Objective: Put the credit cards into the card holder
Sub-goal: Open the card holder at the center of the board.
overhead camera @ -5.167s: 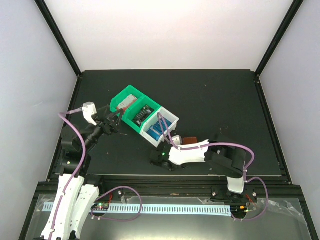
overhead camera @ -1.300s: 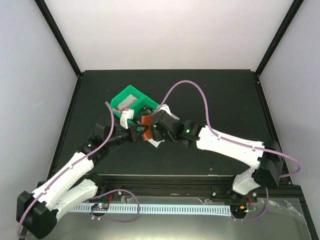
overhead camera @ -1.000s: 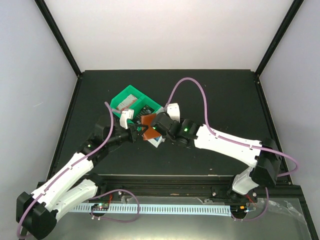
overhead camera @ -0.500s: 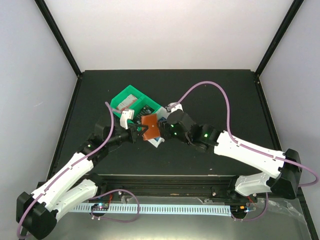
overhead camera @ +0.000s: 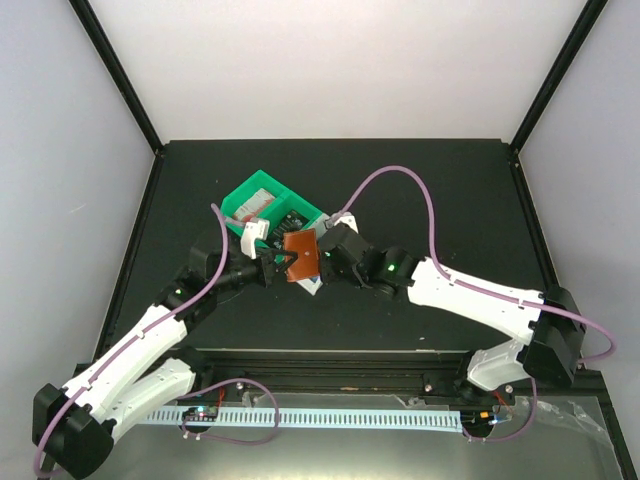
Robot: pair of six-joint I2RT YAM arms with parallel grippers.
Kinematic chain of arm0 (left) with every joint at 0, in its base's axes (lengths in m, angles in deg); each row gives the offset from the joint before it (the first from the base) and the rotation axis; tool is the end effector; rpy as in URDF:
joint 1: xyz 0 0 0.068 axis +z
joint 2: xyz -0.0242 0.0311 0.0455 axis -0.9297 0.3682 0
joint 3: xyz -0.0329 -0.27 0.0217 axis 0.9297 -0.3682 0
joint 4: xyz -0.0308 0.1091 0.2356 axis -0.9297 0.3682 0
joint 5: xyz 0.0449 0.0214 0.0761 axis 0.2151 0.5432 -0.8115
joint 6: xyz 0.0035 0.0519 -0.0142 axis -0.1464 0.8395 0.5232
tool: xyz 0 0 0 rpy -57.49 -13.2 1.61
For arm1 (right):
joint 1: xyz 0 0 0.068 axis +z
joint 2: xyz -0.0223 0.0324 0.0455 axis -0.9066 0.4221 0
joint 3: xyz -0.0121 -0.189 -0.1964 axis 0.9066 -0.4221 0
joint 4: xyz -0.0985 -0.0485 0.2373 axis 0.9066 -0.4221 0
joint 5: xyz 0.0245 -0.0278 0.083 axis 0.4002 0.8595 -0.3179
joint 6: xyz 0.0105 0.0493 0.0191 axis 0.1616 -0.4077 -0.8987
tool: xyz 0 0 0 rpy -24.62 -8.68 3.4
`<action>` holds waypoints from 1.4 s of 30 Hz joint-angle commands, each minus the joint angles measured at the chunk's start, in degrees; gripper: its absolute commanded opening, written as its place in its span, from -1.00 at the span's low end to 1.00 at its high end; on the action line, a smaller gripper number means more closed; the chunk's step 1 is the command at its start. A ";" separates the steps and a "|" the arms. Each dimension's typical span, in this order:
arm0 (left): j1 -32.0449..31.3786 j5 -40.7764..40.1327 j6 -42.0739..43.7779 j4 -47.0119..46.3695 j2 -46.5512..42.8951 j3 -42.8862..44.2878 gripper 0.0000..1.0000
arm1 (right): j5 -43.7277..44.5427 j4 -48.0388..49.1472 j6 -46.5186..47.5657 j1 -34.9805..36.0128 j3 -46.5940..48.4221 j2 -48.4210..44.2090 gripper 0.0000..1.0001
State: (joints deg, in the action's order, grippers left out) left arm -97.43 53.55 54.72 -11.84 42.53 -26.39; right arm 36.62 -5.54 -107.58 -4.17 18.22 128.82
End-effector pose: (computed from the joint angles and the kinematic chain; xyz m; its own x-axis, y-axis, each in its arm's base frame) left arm 0.1596 -0.1071 0.2696 -0.7046 -0.1641 -0.6904 0.4998 0.5759 -0.6470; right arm 0.1589 0.2622 0.2949 -0.7328 -0.0337 -0.6796 -0.3214 0.8975 0.3021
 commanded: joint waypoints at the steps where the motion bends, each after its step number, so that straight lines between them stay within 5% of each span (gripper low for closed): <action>1: -0.48 1.59 0.55 -0.93 -0.66 2.83 -0.97 | 2.61 -2.01 -0.85 -0.11 2.54 1.64 -0.48; 9: -0.50 2.45 0.25 -0.96 0.01 2.72 -0.92 | -0.49 3.49 0.71 -0.26 1.61 0.89 -0.98; 18: -1.69 12.46 -3.42 -7.37 5.62 -0.25 0.15 | -3.26 -2.82 -1.88 -1.25 -5.16 -5.86 -0.98; 22: -6.99 11.96 -5.49 -12.99 11.85 -1.51 0.22 | -5.61 -4.09 -4.76 -1.27 -11.71 -10.91 -0.98; 29: -16.15 0.25 -4.45 -12.95 22.31 1.59 0.26 | -3.08 -8.00 -8.99 -1.82 -18.42 -17.29 -0.98; 34: -20.26 -7.03 -2.21 -11.92 23.50 2.40 0.50 | -2.30 -10.16 -9.84 -2.39 -18.98 -18.17 -0.98; 39: -22.64 -12.18 -2.54 -13.79 21.45 -1.23 0.97 | -7.55 -9.59 -12.09 -2.50 -16.83 -17.32 -0.98; 42: -23.46 -14.86 -3.99 -15.32 19.38 -4.49 0.98 | -11.51 -9.08 -17.79 -3.05 -16.29 -17.17 -0.98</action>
State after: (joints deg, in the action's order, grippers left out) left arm -119.70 44.92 51.50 -24.04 65.00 -27.70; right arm 30.11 -15.42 -118.46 -6.38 -0.21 111.73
